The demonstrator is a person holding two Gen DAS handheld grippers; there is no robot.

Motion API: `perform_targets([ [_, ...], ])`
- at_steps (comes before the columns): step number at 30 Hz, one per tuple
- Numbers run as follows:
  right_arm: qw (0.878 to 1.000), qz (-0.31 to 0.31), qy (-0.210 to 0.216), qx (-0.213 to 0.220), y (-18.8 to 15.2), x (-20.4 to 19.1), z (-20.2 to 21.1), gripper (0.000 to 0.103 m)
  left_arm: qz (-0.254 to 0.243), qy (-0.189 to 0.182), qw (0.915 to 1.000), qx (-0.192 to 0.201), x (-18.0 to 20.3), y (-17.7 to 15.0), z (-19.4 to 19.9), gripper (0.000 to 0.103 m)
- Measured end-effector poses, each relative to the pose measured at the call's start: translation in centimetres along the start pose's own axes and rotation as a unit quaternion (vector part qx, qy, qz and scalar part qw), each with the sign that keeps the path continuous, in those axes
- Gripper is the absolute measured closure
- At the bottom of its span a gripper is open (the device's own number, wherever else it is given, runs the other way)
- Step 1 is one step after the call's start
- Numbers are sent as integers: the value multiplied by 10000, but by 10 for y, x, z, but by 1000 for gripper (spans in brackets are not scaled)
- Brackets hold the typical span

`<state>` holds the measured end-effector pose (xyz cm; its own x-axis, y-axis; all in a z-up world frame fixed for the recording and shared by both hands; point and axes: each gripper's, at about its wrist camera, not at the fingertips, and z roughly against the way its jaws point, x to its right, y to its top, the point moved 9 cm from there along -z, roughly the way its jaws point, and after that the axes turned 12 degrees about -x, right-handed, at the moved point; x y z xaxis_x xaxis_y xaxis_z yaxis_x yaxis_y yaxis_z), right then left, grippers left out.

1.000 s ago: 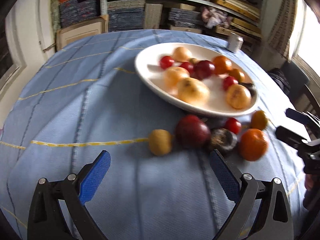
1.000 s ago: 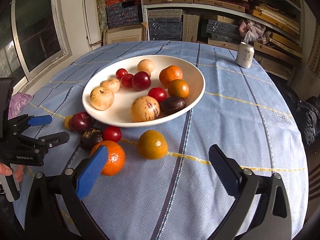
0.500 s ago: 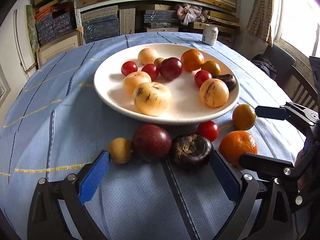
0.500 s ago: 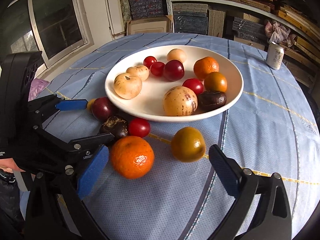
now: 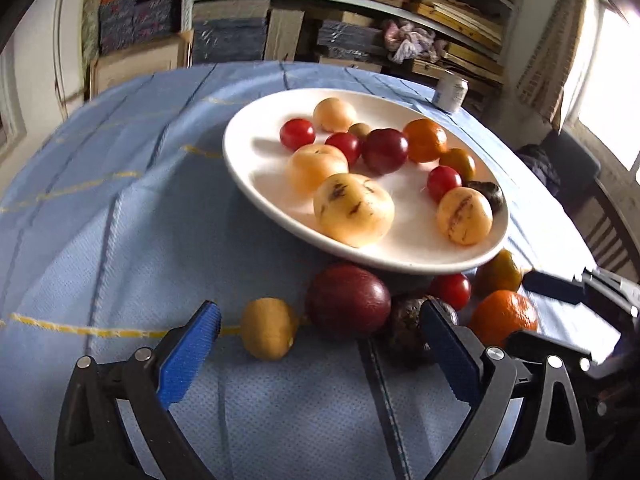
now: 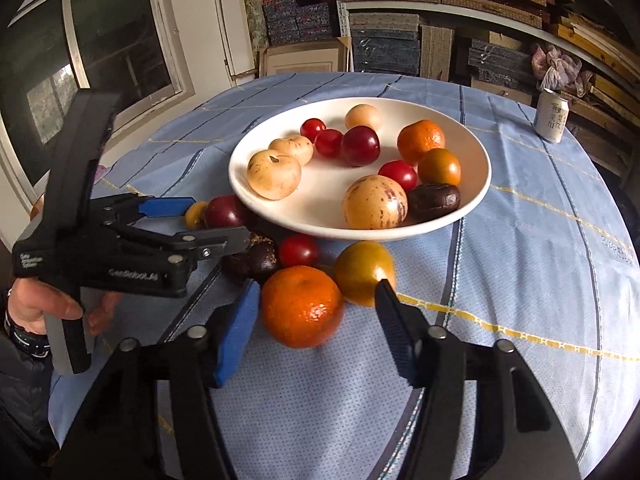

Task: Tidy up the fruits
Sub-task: 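Grasp the dark red apple with the left tool while the right grasps a tangerine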

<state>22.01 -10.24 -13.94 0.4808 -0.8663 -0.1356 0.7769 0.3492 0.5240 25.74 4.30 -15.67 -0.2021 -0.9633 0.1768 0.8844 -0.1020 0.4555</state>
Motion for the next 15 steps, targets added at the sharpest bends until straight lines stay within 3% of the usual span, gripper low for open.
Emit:
perform_targets([
  [2,9999,148,-78,29,-1,-9,-1,60,9,-93,9999,45,5,2,1,4],
  [6,9967,560,-576,96,-5,-24,-2,58,-151,-93,9997,193,18,7,3,27],
  [11,9972,308,-415,-539,-10,-17,-29,50,-367,-92,9990,219,32,8,3,32],
  [13,9985,199,-317,-389,-6,-16,-25,57,-424,-10,9988,231,34,8,3,32],
  [15,9991,110,-290,-283,-4,-11,-20,57,-400,-19,9989,249,34,8,3,35],
])
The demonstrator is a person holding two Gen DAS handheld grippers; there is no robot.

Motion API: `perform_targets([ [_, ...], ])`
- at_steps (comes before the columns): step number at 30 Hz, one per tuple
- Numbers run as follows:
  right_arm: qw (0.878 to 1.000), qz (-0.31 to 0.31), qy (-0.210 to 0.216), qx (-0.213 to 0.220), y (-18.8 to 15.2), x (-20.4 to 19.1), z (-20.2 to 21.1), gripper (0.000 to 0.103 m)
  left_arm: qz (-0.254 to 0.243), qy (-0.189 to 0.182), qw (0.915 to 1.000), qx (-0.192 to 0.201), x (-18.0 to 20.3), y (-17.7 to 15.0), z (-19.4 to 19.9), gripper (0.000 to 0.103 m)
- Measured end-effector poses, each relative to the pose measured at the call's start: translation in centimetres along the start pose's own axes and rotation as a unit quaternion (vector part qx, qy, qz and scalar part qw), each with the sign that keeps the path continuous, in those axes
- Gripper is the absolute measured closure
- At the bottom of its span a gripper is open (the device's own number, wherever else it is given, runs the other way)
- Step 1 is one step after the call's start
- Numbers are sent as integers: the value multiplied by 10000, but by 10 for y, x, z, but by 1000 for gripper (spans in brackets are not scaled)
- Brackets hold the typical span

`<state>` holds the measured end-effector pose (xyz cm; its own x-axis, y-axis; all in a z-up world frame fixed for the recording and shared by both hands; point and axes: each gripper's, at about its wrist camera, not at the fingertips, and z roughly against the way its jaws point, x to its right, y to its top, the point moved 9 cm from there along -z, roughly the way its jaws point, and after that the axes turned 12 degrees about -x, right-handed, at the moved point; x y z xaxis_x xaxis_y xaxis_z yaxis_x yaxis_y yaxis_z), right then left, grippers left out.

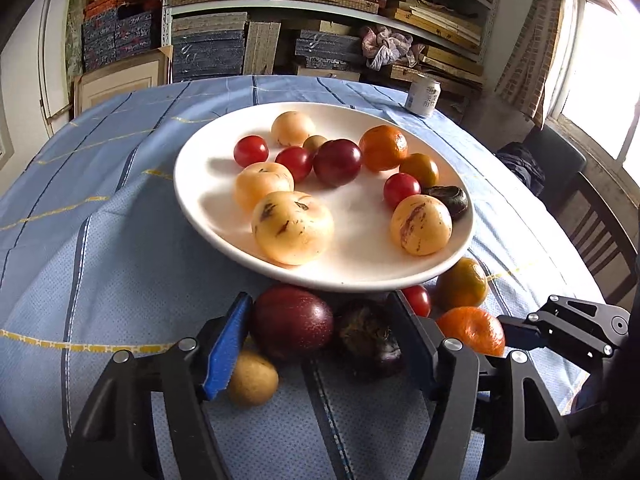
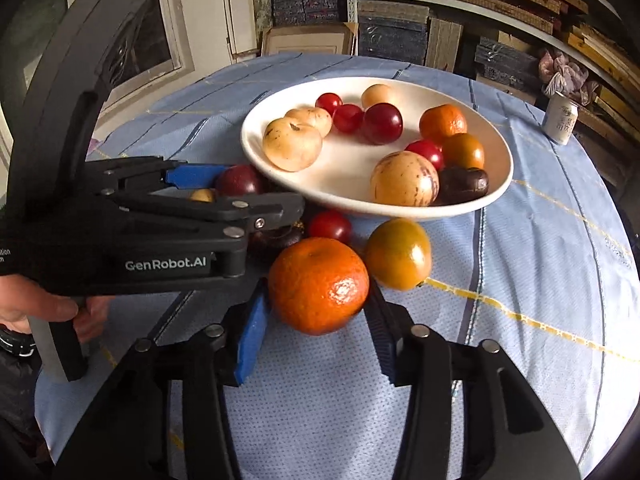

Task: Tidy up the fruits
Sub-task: 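Grasp the dark red apple with the left tool while the right grasps a tangerine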

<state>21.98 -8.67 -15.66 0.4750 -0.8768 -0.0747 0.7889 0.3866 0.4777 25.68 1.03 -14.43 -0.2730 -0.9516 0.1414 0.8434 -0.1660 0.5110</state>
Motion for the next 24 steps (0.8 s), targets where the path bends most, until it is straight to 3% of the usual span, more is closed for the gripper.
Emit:
perform_targets([
  [4,9999,-40,-66,120,0,2,6,57,50,117,9999,113,-2,-6,8,46],
  [6,9997,-64,-74,240,-1,2,10,57,-35,287,9994,194,-2,-8,14,65],
  [10,9996,79,-100,256,-3,-4,12,57,-49,261,9995,189,-3,-13,17,63],
  [11,9997,103,-94,201,-4,-5,11,57,-90,202,9996,147,-1,-14,16,53],
  [12,9998,107,-96,169,-5,-6,9,57,-171,154,9996,168,2,-14,16,25],
  [13,9998,108,-83,159,-5,-7,9,57,-283,176,9993,191,7,-15,17,9],
  [14,9998,118,-89,141,-6,-7,8,57,-349,236,9990,154,10,-17,16,3],
  [18,9999,123,7,-13,-9,-8,3,57,-66,250,9995,-165,1,-22,4,3],
  [19,9999,123,43,12,-9,-9,3,57,1,167,9997,-167,0,-23,4,4],
  [20,9999,116,59,32,-9,-9,4,57,-6,103,9999,-129,0,-23,6,14],
  [21,9999,107,57,38,-10,-8,4,57,-43,22,10000,-66,3,-23,8,29],
  [24,9999,97,34,44,-10,-8,5,57,-65,82,9999,-13,2,-23,12,36],
])
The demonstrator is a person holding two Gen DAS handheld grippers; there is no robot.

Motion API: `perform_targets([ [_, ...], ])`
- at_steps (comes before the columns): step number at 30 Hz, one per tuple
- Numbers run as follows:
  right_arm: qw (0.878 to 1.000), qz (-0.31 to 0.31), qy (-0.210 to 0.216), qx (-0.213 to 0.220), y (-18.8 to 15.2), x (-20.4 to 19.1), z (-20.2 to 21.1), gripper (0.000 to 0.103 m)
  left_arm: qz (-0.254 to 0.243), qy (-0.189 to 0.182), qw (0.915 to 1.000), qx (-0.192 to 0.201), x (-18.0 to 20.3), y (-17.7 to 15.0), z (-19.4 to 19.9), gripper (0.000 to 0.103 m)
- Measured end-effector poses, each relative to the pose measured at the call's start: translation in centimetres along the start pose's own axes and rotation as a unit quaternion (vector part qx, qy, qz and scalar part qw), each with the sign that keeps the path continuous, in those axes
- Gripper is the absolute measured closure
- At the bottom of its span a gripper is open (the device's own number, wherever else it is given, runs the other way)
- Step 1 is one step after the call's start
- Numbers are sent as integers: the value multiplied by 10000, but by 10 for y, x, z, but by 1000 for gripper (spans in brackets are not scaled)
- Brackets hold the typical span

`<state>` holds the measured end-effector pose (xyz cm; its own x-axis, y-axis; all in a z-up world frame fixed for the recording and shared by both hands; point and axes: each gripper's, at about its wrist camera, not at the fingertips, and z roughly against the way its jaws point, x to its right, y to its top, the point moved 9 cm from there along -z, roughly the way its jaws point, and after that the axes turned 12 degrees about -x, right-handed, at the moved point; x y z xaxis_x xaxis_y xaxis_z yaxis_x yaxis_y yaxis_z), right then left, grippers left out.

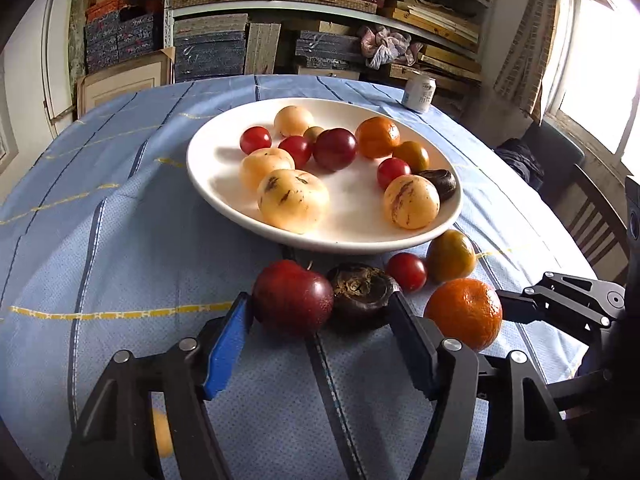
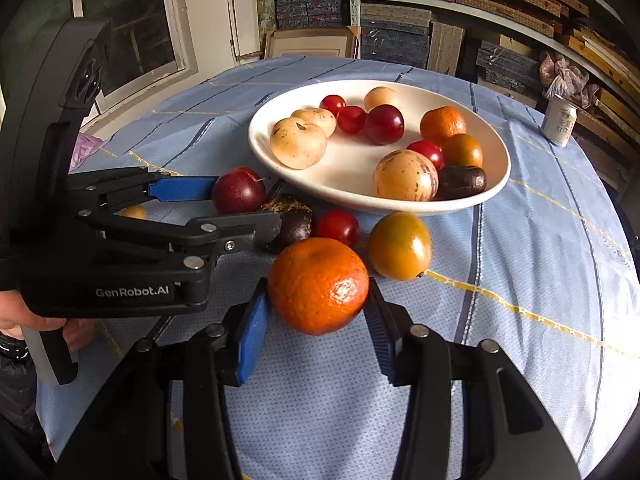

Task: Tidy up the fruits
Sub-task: 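Grasp the dark red apple with the left tool while the right grasps a tangerine, then carry both fruits onto the white plate and open both tools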

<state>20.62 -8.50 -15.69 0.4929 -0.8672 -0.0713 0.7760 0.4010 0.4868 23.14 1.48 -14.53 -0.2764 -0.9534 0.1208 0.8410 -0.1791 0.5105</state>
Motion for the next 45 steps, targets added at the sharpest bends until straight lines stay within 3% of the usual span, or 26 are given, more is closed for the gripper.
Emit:
perform_targets([
  [1,10000,1,11,12,0,0,1,57,32,-24,10000,-4,-2,-1,2,39],
  [3,10000,-11,11,-1,-1,1,0,57,298,-208,9993,3,-11,-2,7,61],
  [4,10000,-25,8,-22,-1,2,0,57,430,-300,9986,9,-17,-3,8,63],
  [6,10000,-35,4,-49,-1,2,-1,57,498,-430,9978,0,-21,-4,7,63],
  [12,10000,37,8,-5,-1,-1,0,57,317,-282,9991,60,-15,-6,8,64],
  [16,10000,10,16,-17,-1,0,0,57,438,-529,9976,44,-17,-10,12,64],
  [27,9992,-62,-83,388,9,6,26,57,334,-501,9979,241,-12,-4,30,64],
  [31,9983,-190,-159,530,14,16,38,57,404,-789,9955,340,-7,4,39,64],
  [37,9956,-304,-283,834,33,30,71,57,218,-402,9982,381,4,36,53,64],
  [41,9943,-251,-375,971,64,43,87,57,83,197,9982,566,2,71,62,64],
  [45,9922,-411,-544,1044,96,66,95,57,182,529,9946,874,-5,110,71,64],
])
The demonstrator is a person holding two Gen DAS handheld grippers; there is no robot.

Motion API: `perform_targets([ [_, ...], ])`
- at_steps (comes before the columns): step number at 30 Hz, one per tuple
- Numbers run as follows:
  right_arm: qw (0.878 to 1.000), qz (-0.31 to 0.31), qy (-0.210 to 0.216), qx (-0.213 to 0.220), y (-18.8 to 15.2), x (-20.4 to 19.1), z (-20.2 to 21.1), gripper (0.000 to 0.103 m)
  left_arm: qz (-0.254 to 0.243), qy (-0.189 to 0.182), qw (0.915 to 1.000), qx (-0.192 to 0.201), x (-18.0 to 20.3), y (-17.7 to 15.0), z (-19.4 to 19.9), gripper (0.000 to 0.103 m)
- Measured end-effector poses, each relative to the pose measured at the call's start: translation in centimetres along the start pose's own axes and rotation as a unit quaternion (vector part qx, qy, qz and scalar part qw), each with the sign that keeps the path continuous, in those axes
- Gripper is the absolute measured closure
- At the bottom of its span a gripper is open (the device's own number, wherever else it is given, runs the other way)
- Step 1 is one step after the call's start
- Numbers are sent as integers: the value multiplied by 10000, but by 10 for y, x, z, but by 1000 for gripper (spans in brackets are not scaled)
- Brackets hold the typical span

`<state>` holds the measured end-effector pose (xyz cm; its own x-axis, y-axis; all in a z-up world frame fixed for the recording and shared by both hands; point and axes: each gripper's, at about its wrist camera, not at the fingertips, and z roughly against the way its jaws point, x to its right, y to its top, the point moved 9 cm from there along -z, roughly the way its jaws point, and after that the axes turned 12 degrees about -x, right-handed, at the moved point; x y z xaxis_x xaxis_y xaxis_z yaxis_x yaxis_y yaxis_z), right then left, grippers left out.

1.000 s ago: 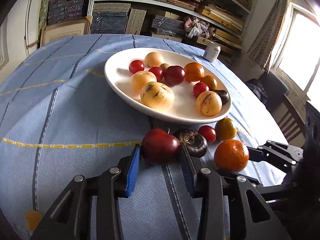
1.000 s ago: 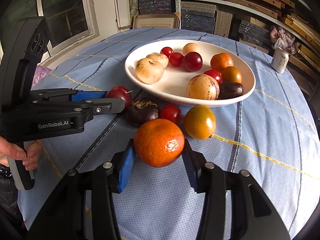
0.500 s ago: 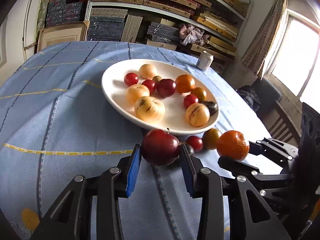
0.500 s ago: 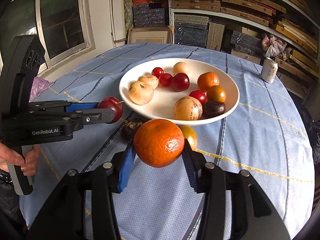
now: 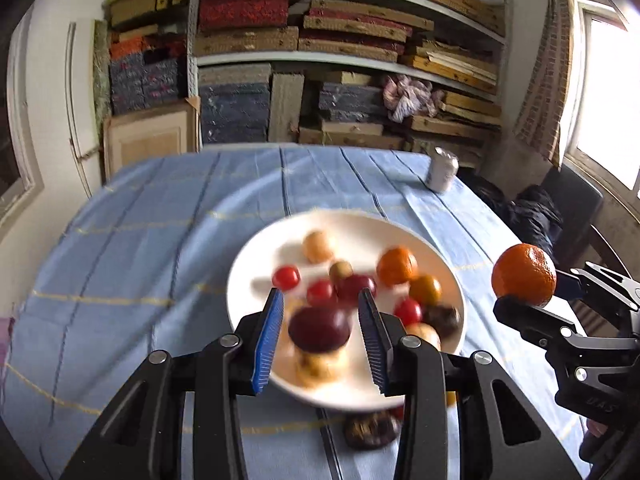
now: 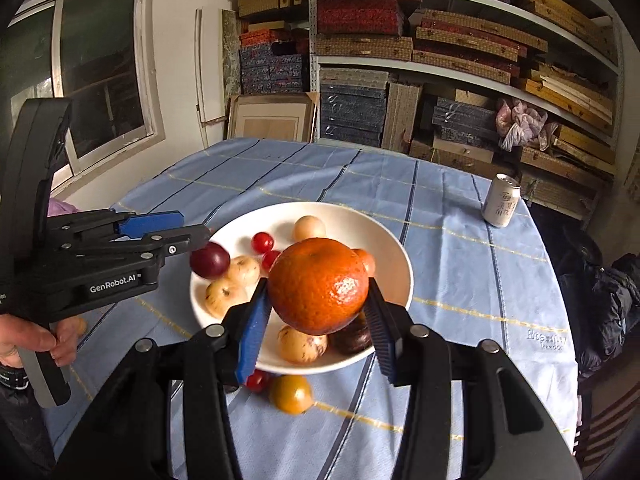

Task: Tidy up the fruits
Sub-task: 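Carry both fruits onto the white plate and open both tools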

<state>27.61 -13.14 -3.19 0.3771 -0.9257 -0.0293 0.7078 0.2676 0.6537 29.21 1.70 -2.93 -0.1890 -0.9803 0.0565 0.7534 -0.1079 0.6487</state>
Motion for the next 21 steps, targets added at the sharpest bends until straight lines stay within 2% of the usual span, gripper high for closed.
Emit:
perform_targets([
  [3,9998,-200,67,35,23,12,-7,57,17,-14,9998,198,0,26,1,64],
  [6,9994,-314,115,-21,36,17,-22,57,72,-7,9998,188,-3,38,-6,64],
  [10,9995,-257,179,-97,39,15,-37,57,29,-107,9999,42,-4,35,-22,64],
  [15,9993,-207,186,-234,35,11,-50,57,31,28,10000,-86,-9,30,-33,64],
  [16,9994,-189,180,-224,35,10,-51,52,93,72,9999,-33,-12,31,-31,60],
  [17,9996,-174,162,-159,36,9,-51,42,161,99,9998,1,-16,31,-30,35],
  [18,9997,-194,108,-82,37,9,-49,15,211,136,9997,9,-19,32,-29,9],
  [19,9998,-201,39,8,38,9,-46,8,227,190,9996,31,-21,32,-28,5],
  [21,9999,-69,-96,75,40,10,-42,8,199,374,9991,42,-26,32,-27,5],
])
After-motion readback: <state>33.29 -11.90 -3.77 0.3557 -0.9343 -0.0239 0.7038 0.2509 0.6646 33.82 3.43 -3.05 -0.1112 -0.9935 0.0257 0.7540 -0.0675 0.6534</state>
